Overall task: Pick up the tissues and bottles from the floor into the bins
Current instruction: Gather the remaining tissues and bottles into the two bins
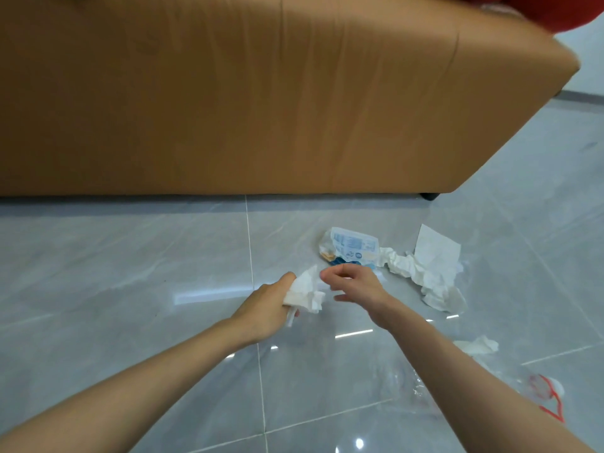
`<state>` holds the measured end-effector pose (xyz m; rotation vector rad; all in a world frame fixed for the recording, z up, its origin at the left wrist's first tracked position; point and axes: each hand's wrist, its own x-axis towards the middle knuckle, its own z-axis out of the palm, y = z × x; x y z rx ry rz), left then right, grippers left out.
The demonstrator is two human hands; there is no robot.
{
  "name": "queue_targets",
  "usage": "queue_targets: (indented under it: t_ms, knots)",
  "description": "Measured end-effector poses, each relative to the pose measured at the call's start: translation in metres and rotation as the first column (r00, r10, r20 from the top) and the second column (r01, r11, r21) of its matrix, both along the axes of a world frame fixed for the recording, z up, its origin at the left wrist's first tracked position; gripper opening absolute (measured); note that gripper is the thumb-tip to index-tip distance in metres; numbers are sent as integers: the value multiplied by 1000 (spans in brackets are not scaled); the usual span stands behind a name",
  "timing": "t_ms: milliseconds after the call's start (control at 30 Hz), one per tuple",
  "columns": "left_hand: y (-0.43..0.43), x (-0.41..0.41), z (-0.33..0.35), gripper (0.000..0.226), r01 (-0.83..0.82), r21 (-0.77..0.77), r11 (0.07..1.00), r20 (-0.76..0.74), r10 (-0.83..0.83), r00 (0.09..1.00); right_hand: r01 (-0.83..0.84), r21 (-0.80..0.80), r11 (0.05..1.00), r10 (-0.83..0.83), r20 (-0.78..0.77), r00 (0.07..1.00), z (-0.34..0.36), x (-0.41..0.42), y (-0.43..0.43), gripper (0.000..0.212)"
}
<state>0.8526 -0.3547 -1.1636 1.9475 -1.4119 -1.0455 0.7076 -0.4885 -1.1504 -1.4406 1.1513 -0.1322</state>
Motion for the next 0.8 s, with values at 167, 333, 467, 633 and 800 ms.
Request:
queue_targets:
  t_ms: [167, 333, 467, 633, 800]
  knots:
    - [-5, 12, -3, 47, -145, 59, 988, -279, 156, 947, -302, -423, 854, 77, -472, 878, -28, 14, -27, 32]
    - [-6, 23, -5, 74, -220, 52, 974, -302, 226, 926, -505, -297, 810, 201, -669, 716, -50, 34, -43, 39]
    - [-4, 30, -7, 68, -212, 52, 976, -221, 218, 951, -526, -226, 820, 232, -708, 666, -59, 36, -46, 43]
    - [-1, 39, 2, 51, -242, 41, 969, -147, 246, 958, -374, -465, 803, 24, -601, 799, -51, 40, -37, 27]
    - [15, 54, 13, 42, -324, 129, 937, -182, 344, 921, 21, -471, 882, -108, -158, 981, -15, 72, -14, 13]
